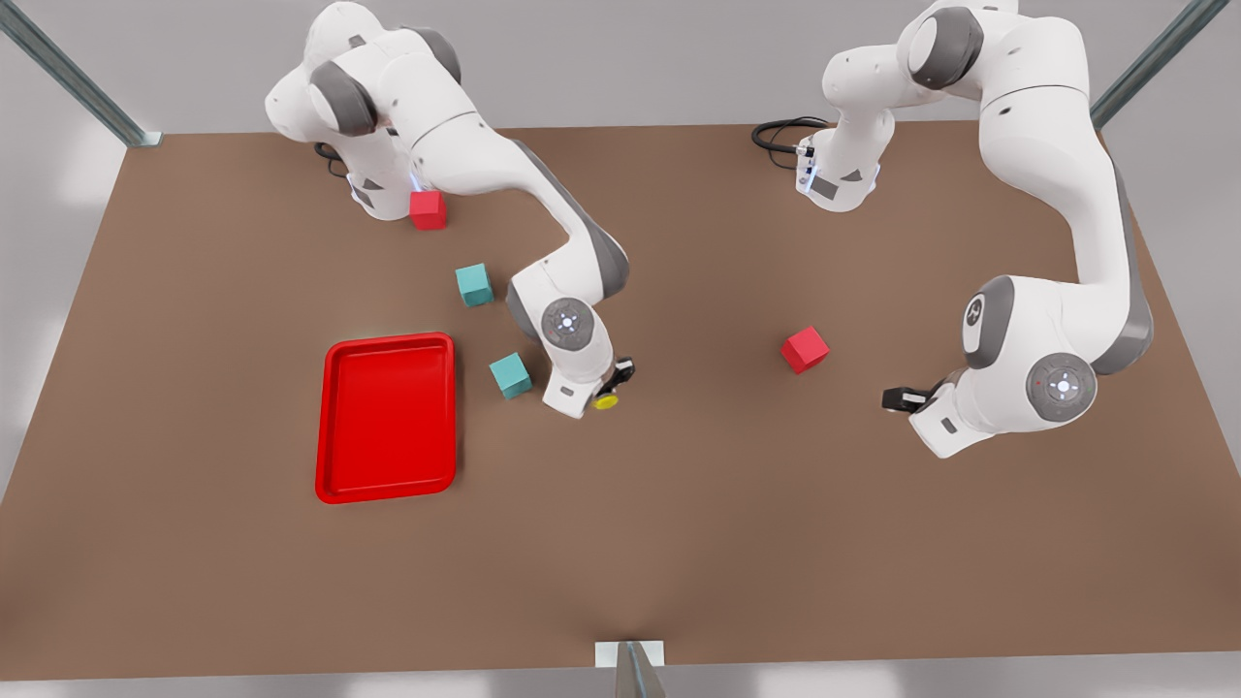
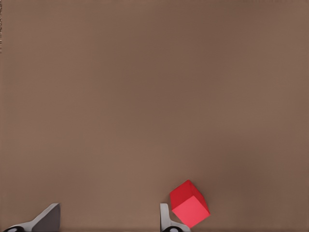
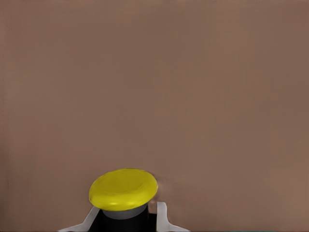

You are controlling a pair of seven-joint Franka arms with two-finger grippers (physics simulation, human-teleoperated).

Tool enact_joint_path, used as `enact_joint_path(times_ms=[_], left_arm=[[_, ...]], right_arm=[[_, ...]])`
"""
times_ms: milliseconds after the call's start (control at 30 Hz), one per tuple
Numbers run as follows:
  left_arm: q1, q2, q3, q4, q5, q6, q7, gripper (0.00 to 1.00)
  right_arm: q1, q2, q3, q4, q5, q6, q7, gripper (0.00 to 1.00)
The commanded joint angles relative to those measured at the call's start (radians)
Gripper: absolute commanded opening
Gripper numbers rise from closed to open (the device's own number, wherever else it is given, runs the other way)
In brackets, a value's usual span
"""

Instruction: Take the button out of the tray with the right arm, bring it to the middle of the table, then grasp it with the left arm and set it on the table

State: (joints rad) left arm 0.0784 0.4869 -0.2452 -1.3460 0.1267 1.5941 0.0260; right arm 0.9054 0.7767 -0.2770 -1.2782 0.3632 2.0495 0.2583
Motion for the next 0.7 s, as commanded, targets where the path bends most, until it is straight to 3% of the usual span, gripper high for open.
enact_joint_path(times_ms=[0, 33, 133, 367, 400, 433, 600, 667], left_arm=[[0.0, -0.001, 0.0, 0.001, 0.001, 0.006, 0.002, 1.0], [0.0, 0.002, 0.0, 0.004, 0.001, 0.009, 0.002, 1.0], [0.0, 0.009, 0.0, 0.004, 0.002, 0.01, 0.002, 1.0], [-0.003, 0.002, 0.0, 0.004, 0.008, 0.009, 0.0, 1.0], [-0.003, 0.006, 0.0, 0.002, 0.008, 0.01, 0.0, 1.0], [-0.003, 0.006, 0.0, 0.002, 0.008, 0.01, 0.0, 1.0], [-0.003, 0.006, 0.0, 0.001, 0.008, 0.01, 0.0, 1.0], [-0.003, 0.007, -0.002, 0.002, 0.008, 0.01, 0.0, 1.0]], right_arm=[[0.027, 0.099, -0.048, 0.128, 0.15, -0.071, 0.403, 0.29], [0.036, 0.161, -0.087, 0.181, 0.186, -0.071, 0.412, 0.29], [0.035, 0.273, -0.097, 0.3, 0.197, -0.055, 0.417, 0.3], [0.033, 0.331, -0.091, 0.376, 0.207, 0.046, 0.707, 0.35], [0.033, 0.337, -0.091, 0.381, 0.207, 0.057, 0.713, 0.87], [0.023, 0.326, -0.093, 0.381, 0.229, 0.067, 0.782, 1.0], [-0.031, 0.213, -0.088, 0.362, 0.238, 0.054, 0.788, 1.0], [-0.079, 0.107, -0.054, 0.238, 0.223, 0.026, 0.737, 1.0]])
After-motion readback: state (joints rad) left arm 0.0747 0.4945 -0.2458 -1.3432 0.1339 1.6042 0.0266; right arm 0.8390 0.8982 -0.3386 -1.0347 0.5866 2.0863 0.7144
